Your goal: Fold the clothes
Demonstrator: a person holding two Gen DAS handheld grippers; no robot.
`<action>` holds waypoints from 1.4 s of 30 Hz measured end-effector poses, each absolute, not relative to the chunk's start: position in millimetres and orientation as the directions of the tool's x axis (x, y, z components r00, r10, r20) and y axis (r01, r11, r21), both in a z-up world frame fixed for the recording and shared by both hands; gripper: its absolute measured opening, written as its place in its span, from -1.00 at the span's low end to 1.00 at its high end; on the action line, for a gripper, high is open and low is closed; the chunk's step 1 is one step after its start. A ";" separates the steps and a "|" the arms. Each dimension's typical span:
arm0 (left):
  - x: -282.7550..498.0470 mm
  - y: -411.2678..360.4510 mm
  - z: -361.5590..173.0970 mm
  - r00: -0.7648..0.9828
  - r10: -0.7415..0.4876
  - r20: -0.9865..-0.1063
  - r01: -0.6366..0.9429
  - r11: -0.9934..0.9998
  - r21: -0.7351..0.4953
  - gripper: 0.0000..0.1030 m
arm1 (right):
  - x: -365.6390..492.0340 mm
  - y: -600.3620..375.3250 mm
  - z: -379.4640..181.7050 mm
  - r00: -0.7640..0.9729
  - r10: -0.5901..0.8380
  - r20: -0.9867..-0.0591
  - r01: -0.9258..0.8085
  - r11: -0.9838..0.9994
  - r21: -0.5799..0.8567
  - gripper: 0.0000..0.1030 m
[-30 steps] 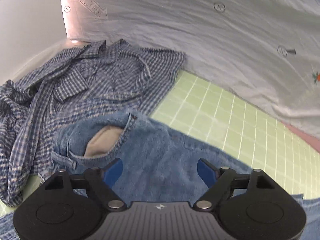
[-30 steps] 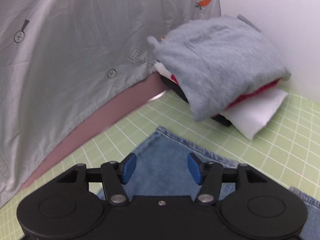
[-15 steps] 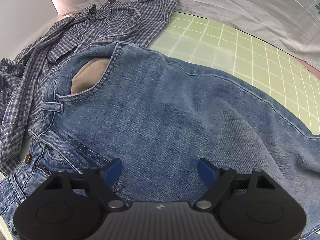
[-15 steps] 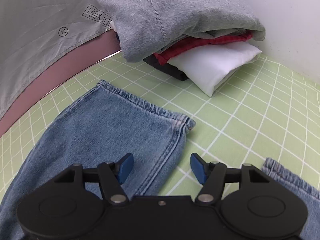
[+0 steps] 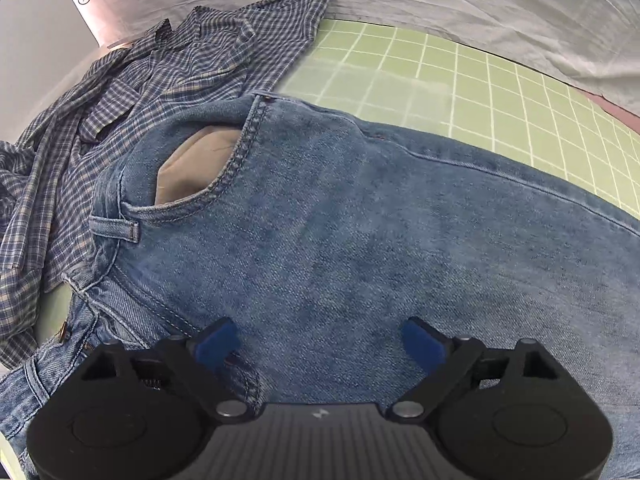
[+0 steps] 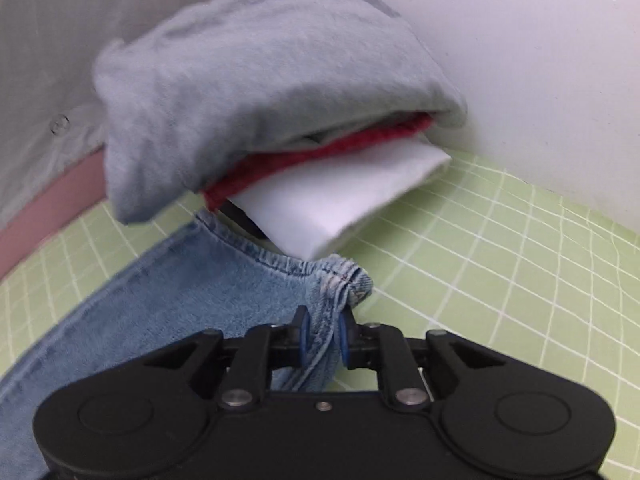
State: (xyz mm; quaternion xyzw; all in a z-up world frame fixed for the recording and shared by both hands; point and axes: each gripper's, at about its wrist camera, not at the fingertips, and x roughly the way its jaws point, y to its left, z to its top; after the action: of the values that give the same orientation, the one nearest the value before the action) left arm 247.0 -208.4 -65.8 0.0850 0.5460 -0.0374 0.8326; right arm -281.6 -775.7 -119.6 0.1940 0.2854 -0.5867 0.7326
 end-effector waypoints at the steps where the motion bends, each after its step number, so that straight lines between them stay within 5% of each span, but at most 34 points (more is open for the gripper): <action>1: 247.8 -208.8 -65.6 0.401 0.031 -0.916 0.154 0.983 0.100 0.78 | -282.4 -772.7 -120.3 0.141 -0.747 -0.649 0.971 0.233 -0.058 -0.49; 5: 249.3 -205.9 -64.6 0.398 0.016 -0.917 0.147 0.986 0.081 0.78 | -285.5 -760.6 -123.2 0.108 -0.740 -0.664 0.972 0.219 -0.086 0.28; 8: 247.0 -202.2 -62.2 0.401 0.000 -0.916 0.140 0.988 0.062 0.78 | -287.9 -751.6 -125.4 0.083 -0.735 -0.673 0.972 0.209 -0.108 0.44; 18: 214.0 -142.9 -31.3 0.475 -0.085 -0.876 0.072 0.996 -0.057 0.78 | -246.1 -657.7 -119.4 0.196 -0.705 -0.681 0.912 0.387 -0.138 0.62; 29: 117.3 -32.6 -39.8 0.466 -0.032 -0.884 -0.104 0.990 -0.091 0.79 | -296.0 -593.8 -124.0 0.269 -0.569 -0.777 0.883 0.467 -0.037 0.75; 42: 47.9 -60.2 -42.7 0.443 -0.046 -0.895 -0.081 0.993 -0.091 0.79 | -391.6 -605.1 -130.1 0.212 -0.581 -0.785 0.900 0.429 -0.074 0.83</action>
State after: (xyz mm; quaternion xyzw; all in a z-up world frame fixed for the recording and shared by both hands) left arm 47.9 -60.2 -42.8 -0.0600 0.5275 0.0102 0.8474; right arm -391.6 -605.1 -130.1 0.2057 0.3878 -0.4934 0.7509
